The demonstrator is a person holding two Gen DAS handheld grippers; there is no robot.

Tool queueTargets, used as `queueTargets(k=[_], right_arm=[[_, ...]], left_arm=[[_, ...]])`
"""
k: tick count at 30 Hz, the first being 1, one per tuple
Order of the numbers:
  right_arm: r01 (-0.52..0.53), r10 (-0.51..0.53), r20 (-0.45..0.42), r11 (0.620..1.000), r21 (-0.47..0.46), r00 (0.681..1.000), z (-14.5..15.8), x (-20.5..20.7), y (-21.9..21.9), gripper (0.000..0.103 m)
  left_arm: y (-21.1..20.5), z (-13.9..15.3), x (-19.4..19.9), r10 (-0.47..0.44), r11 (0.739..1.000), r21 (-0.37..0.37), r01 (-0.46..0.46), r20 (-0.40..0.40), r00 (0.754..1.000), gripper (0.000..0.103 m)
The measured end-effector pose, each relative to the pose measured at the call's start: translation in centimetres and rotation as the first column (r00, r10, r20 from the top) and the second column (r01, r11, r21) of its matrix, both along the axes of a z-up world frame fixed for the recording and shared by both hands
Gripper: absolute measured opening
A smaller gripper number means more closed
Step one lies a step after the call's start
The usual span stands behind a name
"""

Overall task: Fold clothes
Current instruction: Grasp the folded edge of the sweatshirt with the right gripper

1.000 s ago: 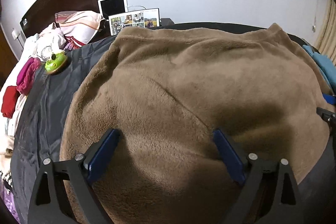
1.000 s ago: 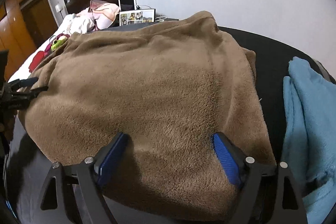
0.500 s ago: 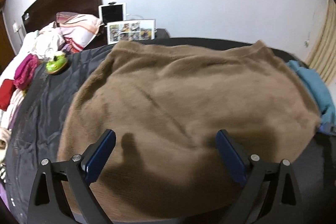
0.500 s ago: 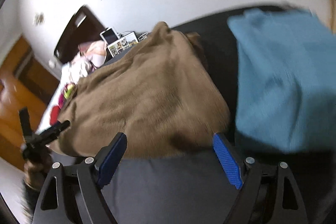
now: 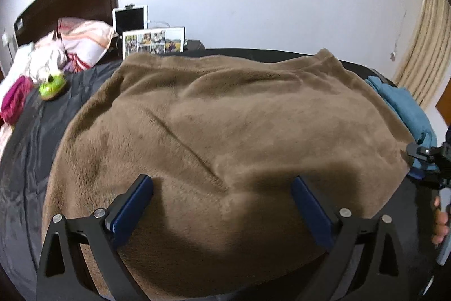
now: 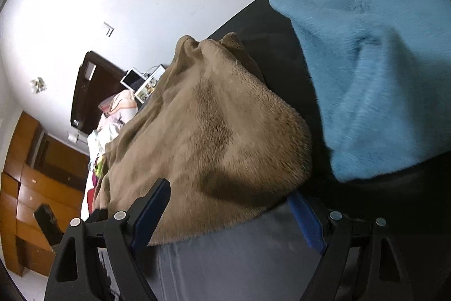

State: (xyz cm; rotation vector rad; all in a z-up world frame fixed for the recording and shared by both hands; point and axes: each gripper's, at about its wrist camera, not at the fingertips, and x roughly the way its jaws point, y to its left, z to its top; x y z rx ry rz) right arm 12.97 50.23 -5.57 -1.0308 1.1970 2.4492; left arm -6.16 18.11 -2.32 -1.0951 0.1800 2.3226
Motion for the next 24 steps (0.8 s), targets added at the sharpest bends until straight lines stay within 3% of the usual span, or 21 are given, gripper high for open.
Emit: queueTargets(k=[5, 10, 15, 16, 18, 20, 24], right_arm=[[0.066, -0.066, -0.048, 0.998, 0.002, 0.997, -0.3, -1.0, 0.1, 0.086], [0.097, -0.099, -0.085, 0.995, -0.028, 0.991, -0.6, -2.3, 0.1, 0.087], [0.130, -0.123, -0.099, 0.990, 0.062, 0.987, -0.4, -3.0, -1.4, 0.086], [0.135, -0.127, -0.091, 0.987, 0.082, 0.988, -0.4, -3.1, -1.6, 0.083], [0.139, -0.132, -0.078, 0.986, 0.096, 0.988, -0.6, -3.3, -1.7, 0.061], [0.135, -0.130, -0.071, 0.988, 0.071, 0.989, -0.8, -3.3, -1.2, 0.049], [0.113, -0.110, -0.085, 0.993, 0.020, 0.990, -0.9, -3.0, -0.6, 0.043]], left_arm=[[-0.8, -0.5, -0.6, 0.015, 1.000, 0.022, -0.016, 0.027, 1.000, 0.102], [0.0, -1.1, -0.3, 0.005, 1.000, -0.023, -0.005, 0.001, 1.000, 0.102], [0.2, -1.3, -0.3, 0.005, 0.999, -0.035, -0.005, -0.010, 1.000, 0.102], [0.2, -1.3, -0.3, 0.004, 0.999, -0.036, -0.005, -0.012, 1.000, 0.102], [0.2, -1.2, -0.2, 0.005, 0.999, -0.038, -0.006, -0.013, 1.000, 0.102], [0.1, -1.0, -0.2, 0.009, 0.999, -0.036, -0.010, -0.013, 1.000, 0.102], [-0.1, 0.1, 0.4, 0.012, 1.000, -0.012, -0.012, -0.042, 0.999, 0.102]])
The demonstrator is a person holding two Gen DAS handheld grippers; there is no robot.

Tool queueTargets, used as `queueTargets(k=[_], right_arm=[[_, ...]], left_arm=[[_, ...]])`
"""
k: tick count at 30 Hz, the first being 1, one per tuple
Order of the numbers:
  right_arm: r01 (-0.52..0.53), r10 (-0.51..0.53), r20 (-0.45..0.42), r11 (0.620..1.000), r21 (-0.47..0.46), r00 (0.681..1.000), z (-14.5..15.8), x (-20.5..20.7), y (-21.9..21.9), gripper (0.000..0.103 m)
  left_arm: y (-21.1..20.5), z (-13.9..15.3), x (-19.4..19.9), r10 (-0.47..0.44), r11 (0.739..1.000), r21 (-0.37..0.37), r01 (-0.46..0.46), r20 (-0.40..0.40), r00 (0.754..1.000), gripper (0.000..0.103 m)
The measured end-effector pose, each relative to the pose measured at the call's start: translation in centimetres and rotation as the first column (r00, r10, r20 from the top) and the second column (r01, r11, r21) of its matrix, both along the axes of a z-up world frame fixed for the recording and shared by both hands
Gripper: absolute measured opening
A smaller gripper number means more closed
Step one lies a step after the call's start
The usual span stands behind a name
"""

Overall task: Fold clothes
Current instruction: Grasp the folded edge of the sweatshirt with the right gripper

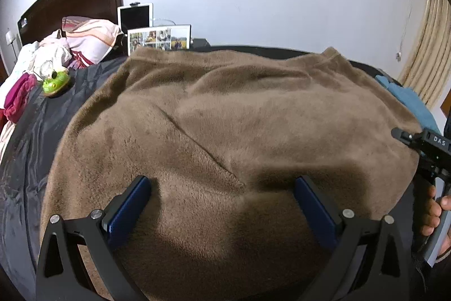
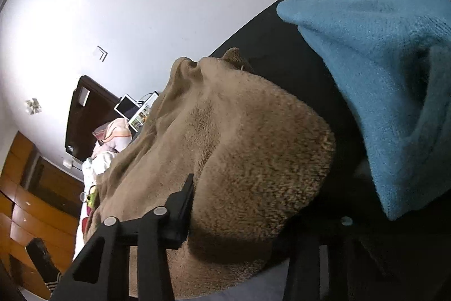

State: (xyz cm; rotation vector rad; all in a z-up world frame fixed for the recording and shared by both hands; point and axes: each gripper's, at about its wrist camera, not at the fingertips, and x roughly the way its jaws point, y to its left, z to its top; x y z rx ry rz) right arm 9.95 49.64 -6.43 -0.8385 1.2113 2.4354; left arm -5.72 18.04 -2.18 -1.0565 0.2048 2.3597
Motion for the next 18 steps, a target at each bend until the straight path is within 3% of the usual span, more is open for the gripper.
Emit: queueTargets(k=[3, 7, 13, 16, 18], right_arm=[[-0.005, 0.004, -0.026, 0.999, -0.041, 1.000, 0.2, 0.1, 0.5, 0.044], [-0.004, 0.003, -0.020, 0.997, -0.083, 1.000, -0.2, -0.4, 0.9, 0.044], [-0.015, 0.014, -0.008, 0.995, -0.102, 1.000, -0.6, -1.2, 1.2, 0.048], [-0.034, 0.033, -0.018, 0.997, -0.063, 0.999, 0.0, -1.1, 0.9, 0.041], [-0.050, 0.049, -0.029, 0.998, -0.027, 0.998, 1.0, -1.0, 0.7, 0.036]], left_arm=[[0.3, 1.3, 1.0, -0.030, 0.999, 0.036, 0.032, -0.060, 0.998, 0.102], [1.9, 2.1, 3.3, -0.142, 0.987, 0.057, 0.152, -0.159, 0.977, 0.102], [4.8, 0.2, 4.8, -0.283, 0.959, -0.047, 0.279, -0.121, 0.951, 0.102], [5.4, -0.9, 4.7, -0.301, 0.952, -0.092, 0.294, -0.087, 0.950, 0.102], [5.3, -1.1, 4.2, -0.299, 0.953, -0.065, 0.296, -0.048, 0.953, 0.102]])
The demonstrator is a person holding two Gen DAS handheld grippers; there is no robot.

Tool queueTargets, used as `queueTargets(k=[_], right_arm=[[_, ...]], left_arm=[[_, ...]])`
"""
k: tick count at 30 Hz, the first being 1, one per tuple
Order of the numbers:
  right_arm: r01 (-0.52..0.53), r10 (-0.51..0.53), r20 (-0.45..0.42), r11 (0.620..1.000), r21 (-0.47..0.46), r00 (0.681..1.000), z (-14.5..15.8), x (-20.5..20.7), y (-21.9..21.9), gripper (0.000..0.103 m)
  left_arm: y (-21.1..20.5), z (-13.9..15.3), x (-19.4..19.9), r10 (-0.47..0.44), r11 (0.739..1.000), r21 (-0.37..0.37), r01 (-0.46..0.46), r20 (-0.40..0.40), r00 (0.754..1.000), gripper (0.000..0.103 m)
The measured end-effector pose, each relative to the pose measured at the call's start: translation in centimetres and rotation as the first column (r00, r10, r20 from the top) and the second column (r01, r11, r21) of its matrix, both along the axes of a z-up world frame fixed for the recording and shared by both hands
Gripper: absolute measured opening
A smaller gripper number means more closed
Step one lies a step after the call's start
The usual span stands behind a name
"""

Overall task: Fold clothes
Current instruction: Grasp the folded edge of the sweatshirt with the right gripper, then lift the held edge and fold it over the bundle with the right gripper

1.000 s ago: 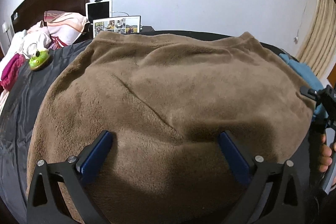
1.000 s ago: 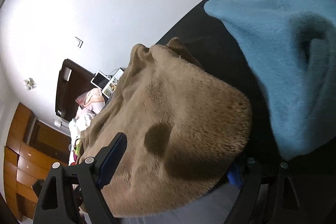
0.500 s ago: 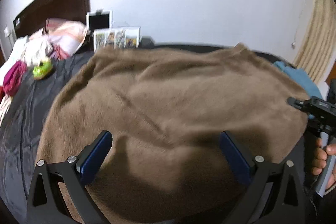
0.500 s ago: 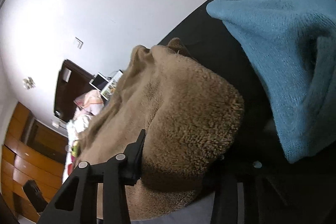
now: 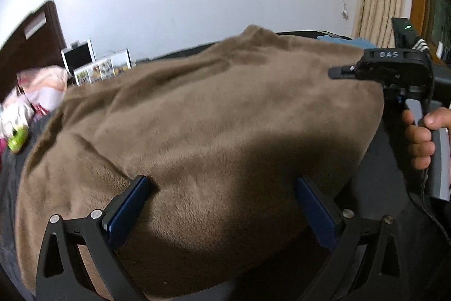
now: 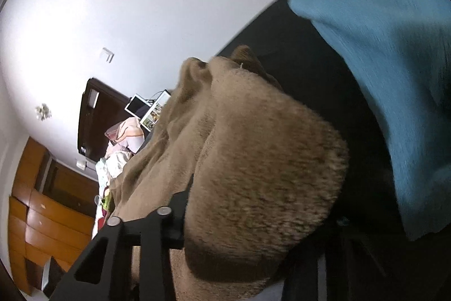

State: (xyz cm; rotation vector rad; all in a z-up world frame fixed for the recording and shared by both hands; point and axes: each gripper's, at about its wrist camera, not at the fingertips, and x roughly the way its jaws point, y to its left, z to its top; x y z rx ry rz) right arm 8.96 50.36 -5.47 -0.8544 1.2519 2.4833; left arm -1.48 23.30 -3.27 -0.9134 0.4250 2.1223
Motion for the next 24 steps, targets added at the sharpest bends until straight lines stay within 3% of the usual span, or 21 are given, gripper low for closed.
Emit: queueTargets(k=[7, 10, 13, 18, 21, 24], right_arm=[[-0.067, 0.078, -0.052, 0.979, 0.192, 0.996, 5.7, -0.8, -2.8, 0.033], [-0.104, 0.124, -0.055, 0.956, 0.274, 0.991, 7.8, -1.5, -4.7, 0.032], [-0.130, 0.156, -0.057, 0.940, 0.316, 0.986, 9.3, -2.5, -6.3, 0.032], [-0.164, 0.203, -0.065, 0.912, 0.375, 0.977, 11.0, -4.1, -9.7, 0.030], [-0.194, 0.245, -0.066, 0.883, 0.427, 0.967, 11.9, -5.2, -12.5, 0.030], [-0.225, 0.289, -0.063, 0.847, 0.481, 0.955, 12.3, -6.2, -15.3, 0.030]], left_arm=[[-0.9, 0.2, -1.5, -0.016, 0.996, 0.087, 0.002, 0.159, 0.987, 0.102], [-2.2, 1.2, -2.4, -0.027, 0.987, 0.160, -0.015, 0.259, 0.965, 0.102], [-4.7, 2.4, -4.0, -0.042, 0.959, 0.274, -0.068, 0.377, 0.925, 0.102], [-9.2, 3.5, -6.3, 0.026, 0.915, 0.351, -0.198, 0.439, 0.898, 0.102], [-11.2, 3.2, -7.7, 0.025, 0.869, 0.418, -0.263, 0.494, 0.869, 0.102], [-13.5, 2.6, -9.0, -0.014, 0.804, 0.494, -0.331, 0.572, 0.820, 0.102]])
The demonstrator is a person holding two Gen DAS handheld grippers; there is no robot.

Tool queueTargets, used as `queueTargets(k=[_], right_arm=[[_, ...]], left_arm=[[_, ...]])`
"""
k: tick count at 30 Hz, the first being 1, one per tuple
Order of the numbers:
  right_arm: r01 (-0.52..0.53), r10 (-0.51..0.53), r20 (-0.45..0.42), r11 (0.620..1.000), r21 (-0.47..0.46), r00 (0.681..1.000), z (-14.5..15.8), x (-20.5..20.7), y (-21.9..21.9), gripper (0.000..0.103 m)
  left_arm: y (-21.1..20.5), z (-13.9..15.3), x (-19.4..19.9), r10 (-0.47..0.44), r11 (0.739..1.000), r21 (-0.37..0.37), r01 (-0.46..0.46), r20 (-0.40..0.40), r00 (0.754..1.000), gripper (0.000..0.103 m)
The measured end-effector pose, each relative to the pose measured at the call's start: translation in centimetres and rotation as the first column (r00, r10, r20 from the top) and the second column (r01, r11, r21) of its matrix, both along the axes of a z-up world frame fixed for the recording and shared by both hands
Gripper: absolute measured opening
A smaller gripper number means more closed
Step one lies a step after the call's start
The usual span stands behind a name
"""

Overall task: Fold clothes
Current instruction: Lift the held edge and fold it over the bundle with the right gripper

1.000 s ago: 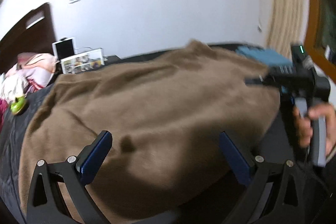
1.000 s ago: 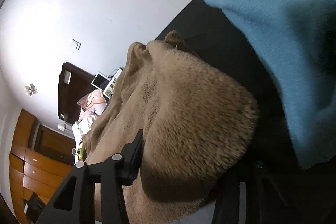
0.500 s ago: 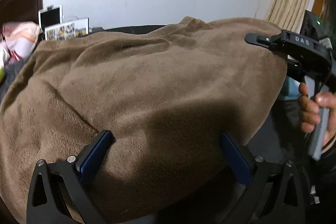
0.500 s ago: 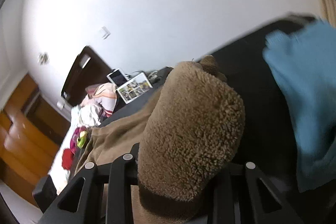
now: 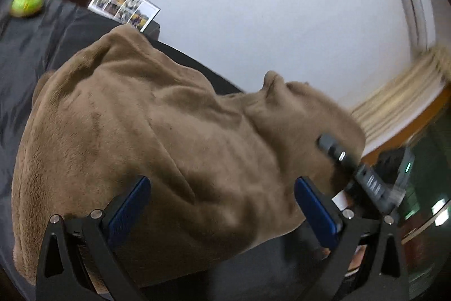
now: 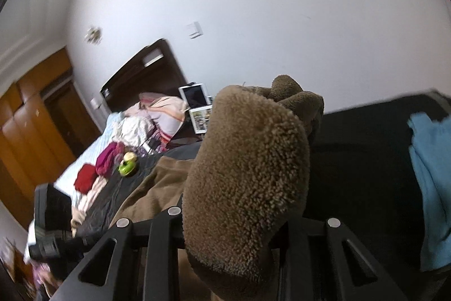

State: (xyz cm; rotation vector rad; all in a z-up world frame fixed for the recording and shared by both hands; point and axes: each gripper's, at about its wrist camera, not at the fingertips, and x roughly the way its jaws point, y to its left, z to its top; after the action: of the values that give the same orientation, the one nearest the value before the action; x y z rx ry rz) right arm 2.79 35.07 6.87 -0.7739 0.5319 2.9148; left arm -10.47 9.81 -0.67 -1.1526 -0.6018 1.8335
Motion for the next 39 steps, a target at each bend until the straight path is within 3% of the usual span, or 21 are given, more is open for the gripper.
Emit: queueTargets(k=[6, 11, 18, 25, 32, 38, 39], right_arm=[[-0.092, 0.092, 0.009, 0.987, 0.132, 0.996, -0.3, -2.1, -6.4, 0.030], [-0.186, 0.177, 0.059, 0.944, 0.271, 0.983, -3.0, -3.6, -12.1, 0.030], [-0.257, 0.226, 0.123, 0.823, 0.507, 0.966, -7.8, -3.1, -16.9, 0.030], [-0.277, 0.259, 0.111, 0.793, 0.543, 0.959, -8.8, -2.2, -16.8, 0.030], [-0.280, 0.278, 0.091, 0.777, 0.564, 0.956, -9.0, -0.6, -15.9, 0.030], [-0.277, 0.290, 0.073, 0.760, 0.588, 0.954, -9.0, -0.8, -16.0, 0.030], [-0.275, 0.291, 0.072, 0.757, 0.593, 0.954, -9.0, -0.7, -15.9, 0.030]], left_arm=[[-2.8, -0.7, -1.4, 0.031, 0.989, 0.140, -0.043, 0.087, 0.996, 0.102], [-3.9, -0.8, -1.8, 0.010, 0.970, 0.240, -0.038, 0.118, 0.993, 0.102], [-3.7, -1.0, -1.6, -0.020, 0.974, 0.224, -0.007, 0.118, 0.993, 0.102], [-2.8, -0.7, -2.0, -0.053, 0.974, 0.226, 0.026, 0.112, 0.992, 0.102], [1.7, 1.0, -5.0, -0.126, 0.990, 0.078, 0.116, 0.132, 0.983, 0.102], [5.2, 0.8, -5.7, -0.191, 0.978, -0.050, 0.204, 0.192, 0.963, 0.102], [5.6, 0.7, -5.9, -0.191, 0.976, -0.070, 0.208, 0.202, 0.961, 0.098]])
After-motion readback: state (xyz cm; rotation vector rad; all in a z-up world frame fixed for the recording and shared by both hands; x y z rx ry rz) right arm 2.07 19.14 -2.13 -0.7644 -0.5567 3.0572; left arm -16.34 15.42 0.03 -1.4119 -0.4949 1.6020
